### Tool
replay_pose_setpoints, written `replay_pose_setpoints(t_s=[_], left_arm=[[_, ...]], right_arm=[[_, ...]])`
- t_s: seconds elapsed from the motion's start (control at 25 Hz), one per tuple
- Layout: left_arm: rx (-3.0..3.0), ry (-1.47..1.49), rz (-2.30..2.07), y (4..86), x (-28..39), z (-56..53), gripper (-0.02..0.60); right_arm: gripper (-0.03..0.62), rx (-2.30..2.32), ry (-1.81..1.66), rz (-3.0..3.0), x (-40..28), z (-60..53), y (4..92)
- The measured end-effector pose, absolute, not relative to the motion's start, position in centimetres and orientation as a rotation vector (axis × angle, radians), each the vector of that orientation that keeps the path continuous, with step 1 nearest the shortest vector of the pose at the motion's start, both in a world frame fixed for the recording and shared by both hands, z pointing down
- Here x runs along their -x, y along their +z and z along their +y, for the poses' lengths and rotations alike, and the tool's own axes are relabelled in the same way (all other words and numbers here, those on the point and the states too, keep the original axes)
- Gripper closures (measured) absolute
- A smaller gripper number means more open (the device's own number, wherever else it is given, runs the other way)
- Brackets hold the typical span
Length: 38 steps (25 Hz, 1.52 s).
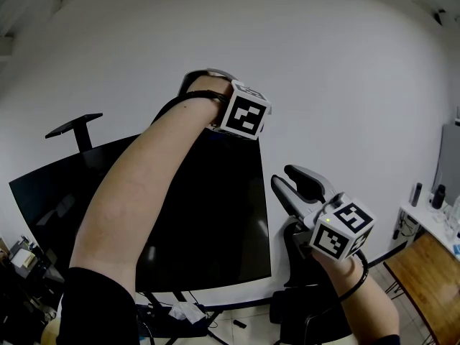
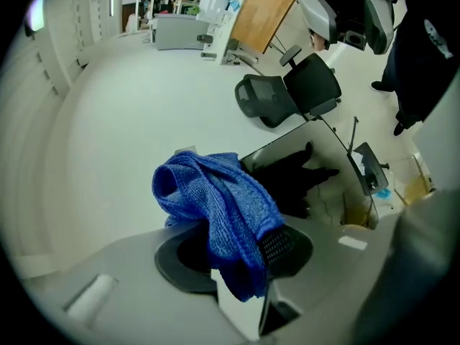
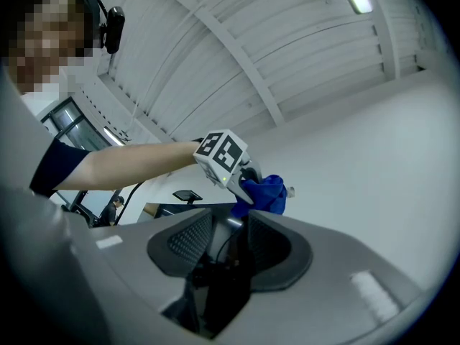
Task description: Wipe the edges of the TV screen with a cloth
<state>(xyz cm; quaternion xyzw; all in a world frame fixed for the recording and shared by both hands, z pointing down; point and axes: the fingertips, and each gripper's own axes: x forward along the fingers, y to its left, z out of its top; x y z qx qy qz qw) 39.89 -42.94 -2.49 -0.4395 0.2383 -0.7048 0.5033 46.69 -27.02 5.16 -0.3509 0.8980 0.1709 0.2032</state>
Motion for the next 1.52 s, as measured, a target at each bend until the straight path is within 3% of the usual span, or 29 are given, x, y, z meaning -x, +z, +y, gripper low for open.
replay_pose_setpoints(t_s=[0.16,0.36,0.8,1.08,1.52], left_arm=[[1.252,-1.496,0.624,-3.5,-42.2,-41.5,0.468],[1.695,-1.03,0.603,-3.7,-45.4,-36.6,0.468],[2.216,-0.179,0.742,0.8,-37.4,-26.0,0.468],[2.394,-0.002,0.838,10.9,-30.5,-19.7,0.468],[2.697,0.114,1.126,31.3,-18.5,-10.9,0.468]], right_arm=[[0.427,0.993,0.487,2.485,-47.5,-26.6,4.8],[0.427,0.995,0.492,2.47,-48.1,-26.0,4.2],[0.431,0.92,0.493,2.511,-44.2,-23.7,6.3],[0.434,0.836,0.393,2.627,-39.6,-21.1,12.5],[0.447,0.888,0.059,2.775,-31.6,-14.1,29.6]])
